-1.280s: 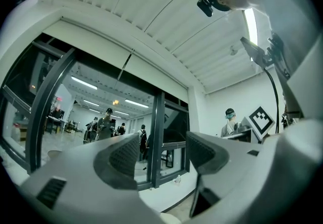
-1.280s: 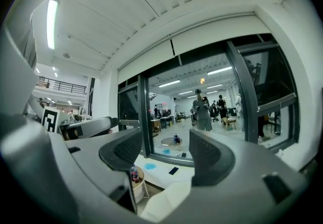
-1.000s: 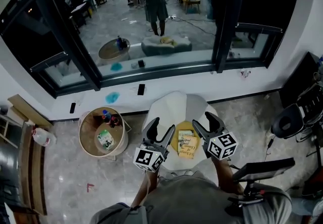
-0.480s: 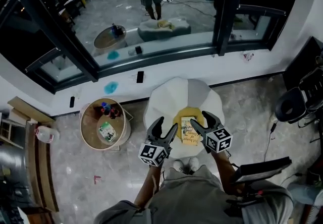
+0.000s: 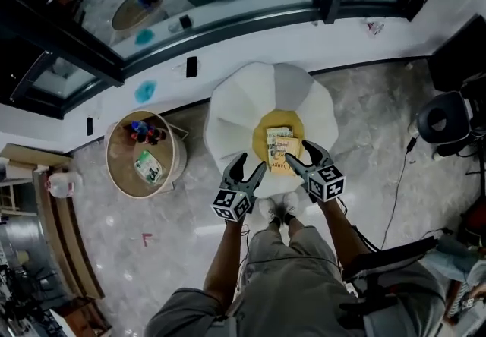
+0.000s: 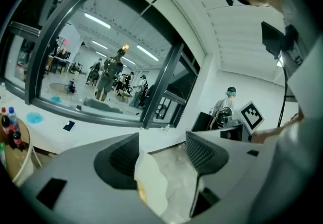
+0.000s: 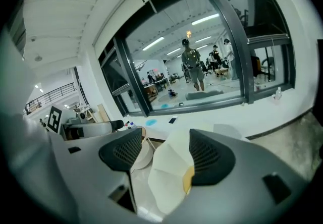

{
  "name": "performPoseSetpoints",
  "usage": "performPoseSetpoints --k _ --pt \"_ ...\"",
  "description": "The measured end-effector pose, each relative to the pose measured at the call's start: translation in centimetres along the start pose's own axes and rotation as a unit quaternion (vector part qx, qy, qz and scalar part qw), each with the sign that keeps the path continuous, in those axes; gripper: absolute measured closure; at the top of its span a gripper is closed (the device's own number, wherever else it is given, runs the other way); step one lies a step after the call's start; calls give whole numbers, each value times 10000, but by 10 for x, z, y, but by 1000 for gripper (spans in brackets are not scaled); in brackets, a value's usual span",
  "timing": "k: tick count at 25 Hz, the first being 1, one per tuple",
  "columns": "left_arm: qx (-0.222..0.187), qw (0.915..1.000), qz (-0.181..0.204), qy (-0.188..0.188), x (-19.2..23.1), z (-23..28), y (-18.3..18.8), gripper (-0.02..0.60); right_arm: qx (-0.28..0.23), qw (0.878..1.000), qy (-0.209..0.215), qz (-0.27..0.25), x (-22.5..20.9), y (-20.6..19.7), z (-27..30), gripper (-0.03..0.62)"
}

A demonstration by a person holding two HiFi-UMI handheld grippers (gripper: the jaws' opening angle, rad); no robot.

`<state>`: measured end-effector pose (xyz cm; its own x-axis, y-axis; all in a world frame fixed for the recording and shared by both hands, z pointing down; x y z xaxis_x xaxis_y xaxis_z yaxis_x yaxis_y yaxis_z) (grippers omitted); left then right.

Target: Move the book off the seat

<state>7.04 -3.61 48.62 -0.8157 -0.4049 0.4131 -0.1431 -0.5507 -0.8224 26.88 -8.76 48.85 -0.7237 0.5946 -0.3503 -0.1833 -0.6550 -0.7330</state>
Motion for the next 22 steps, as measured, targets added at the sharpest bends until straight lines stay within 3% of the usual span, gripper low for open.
performPoseSetpoints --k 8,13,22 --pt "849 9930 -788 -229 54 79 -108 285 889 9944 8 570 -64 -93 76 310" --pt "1323 9860 -996 -215 85 121 -172 285 1464 9854 46 867 -99 -156 126 309" --pt "2071 9654 -1561 -271 132 184 -297 285 2219 9669 -78 1260 -165 -275 201 310"
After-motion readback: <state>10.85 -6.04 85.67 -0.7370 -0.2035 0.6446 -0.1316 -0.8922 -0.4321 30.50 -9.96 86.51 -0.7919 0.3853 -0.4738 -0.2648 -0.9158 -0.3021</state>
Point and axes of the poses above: the fingertips, and each gripper's own axes: z forward along the fingers, x to its left, y out of its top, the point moved 6 cm from there along -z, backward along the fingers, and after that the axes turned 11 degrees about x, right-handed, at the moved point
